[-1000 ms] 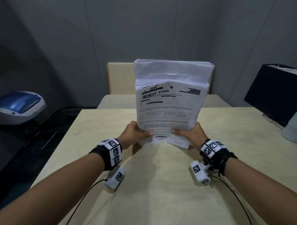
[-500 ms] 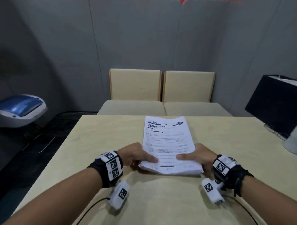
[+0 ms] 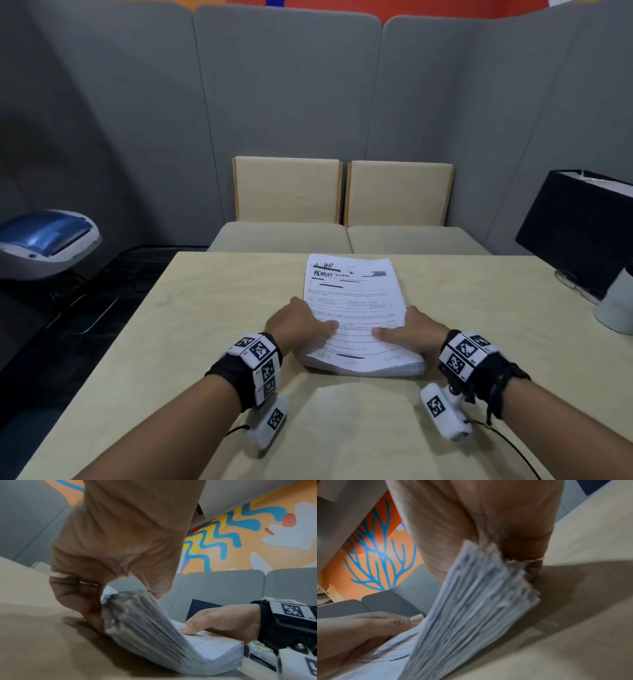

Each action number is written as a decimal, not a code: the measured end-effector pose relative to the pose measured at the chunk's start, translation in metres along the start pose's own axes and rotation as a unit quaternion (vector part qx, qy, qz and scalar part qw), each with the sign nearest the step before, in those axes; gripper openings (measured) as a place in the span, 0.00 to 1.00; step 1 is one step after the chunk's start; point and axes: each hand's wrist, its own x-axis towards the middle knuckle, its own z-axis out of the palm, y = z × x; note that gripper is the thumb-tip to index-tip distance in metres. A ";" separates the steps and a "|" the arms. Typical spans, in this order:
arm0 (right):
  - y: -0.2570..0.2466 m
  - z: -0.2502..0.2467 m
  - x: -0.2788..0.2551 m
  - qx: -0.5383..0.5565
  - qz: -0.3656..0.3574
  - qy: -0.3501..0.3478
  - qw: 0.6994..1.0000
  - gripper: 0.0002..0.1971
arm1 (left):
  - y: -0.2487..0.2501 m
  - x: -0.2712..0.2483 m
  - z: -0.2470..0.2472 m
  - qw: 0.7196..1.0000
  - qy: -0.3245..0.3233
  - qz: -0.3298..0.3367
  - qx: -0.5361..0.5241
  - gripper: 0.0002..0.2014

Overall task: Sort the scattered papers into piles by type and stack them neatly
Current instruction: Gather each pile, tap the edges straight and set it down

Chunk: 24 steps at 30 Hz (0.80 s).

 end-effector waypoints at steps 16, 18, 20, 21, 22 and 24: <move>-0.020 -0.007 -0.035 0.018 0.001 0.045 0.999 0.22 | 0.013 0.006 -0.007 0.998 0.016 0.029 0.046 0.23; -0.020 -0.010 -0.039 0.052 0.005 0.036 0.998 0.14 | 0.015 0.006 -0.008 0.997 0.005 0.033 0.067 0.23; -0.022 -0.014 -0.050 0.087 0.004 0.029 0.996 0.10 | 0.016 0.008 -0.010 0.996 -0.013 0.042 0.078 0.22; -0.023 -0.015 -0.058 0.100 -0.002 0.026 0.995 0.09 | 0.015 0.007 -0.013 0.995 -0.020 0.047 0.080 0.21; -0.023 -0.017 -0.064 0.105 -0.013 0.022 0.994 0.10 | 0.014 0.007 -0.015 0.996 -0.025 0.047 0.076 0.20; -0.020 -0.020 -0.074 0.108 -0.028 0.000 0.994 0.05 | 0.010 0.010 -0.020 0.998 -0.035 0.038 0.036 0.19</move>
